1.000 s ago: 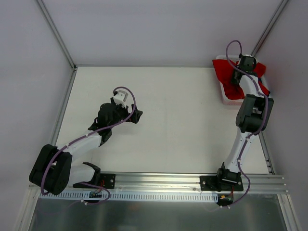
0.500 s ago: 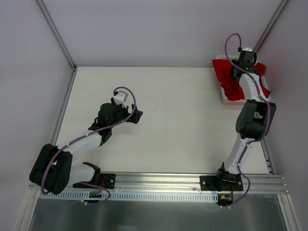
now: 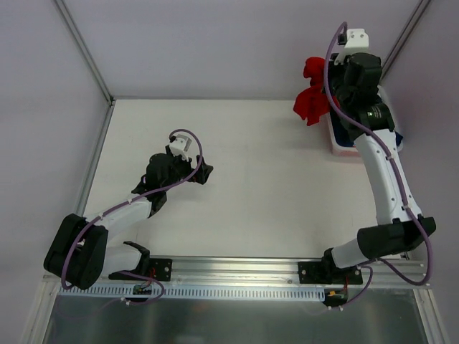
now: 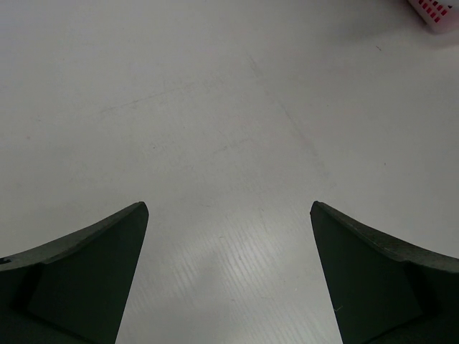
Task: Fold and stack the t-shirts
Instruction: Move the tshirt to the center of the board
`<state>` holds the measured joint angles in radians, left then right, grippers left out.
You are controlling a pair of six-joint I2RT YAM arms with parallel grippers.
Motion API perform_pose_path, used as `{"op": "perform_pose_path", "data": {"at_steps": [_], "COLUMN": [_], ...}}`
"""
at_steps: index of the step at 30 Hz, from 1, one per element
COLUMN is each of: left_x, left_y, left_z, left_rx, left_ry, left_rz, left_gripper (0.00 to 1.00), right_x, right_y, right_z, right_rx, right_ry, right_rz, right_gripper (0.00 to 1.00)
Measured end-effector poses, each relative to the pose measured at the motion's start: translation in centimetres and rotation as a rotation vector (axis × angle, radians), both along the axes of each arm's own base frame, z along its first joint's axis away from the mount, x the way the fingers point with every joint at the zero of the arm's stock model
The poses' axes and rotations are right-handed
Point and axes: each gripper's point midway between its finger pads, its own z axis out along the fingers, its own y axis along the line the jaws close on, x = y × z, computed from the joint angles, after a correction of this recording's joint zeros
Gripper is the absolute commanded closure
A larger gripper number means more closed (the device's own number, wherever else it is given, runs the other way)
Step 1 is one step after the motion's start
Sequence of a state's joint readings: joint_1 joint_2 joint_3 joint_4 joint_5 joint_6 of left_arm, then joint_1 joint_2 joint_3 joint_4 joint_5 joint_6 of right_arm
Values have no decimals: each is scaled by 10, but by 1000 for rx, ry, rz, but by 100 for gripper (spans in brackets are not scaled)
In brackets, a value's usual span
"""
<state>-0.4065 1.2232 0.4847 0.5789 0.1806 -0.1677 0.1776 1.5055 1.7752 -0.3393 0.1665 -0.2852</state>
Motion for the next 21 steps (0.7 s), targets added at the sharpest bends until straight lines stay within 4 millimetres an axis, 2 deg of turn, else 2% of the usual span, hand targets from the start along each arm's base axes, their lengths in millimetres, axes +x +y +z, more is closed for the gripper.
{"op": "perform_pose_path", "data": {"at_steps": [5,10,12,15,18,21], "left_x": [0,0,0,0,0,0], "left_y": [0,0,0,0,0,0], "left_z": [0,0,0,0,0,0], "left_rx": [-1,-3,-3,-3,-3,-3], "left_ry": [1,1,2,2,2,2], "left_rz": [-2,-1,-1,-1,-1,-1], "left_gripper": [1,1,1,1,1,1], "right_x": [-59,-132,-158,-194,-219,-229], "right_y": [66,102,105,92,83,83], "right_z": [50,103,121,147,167,178], "right_rx": [5,35,63,114,156,184], "right_ry": [-99,-235,-293,-393,-467,-507], "right_rz": [177,352,412,448,473,498], "right_gripper": [100,100,100,100,100,100]}}
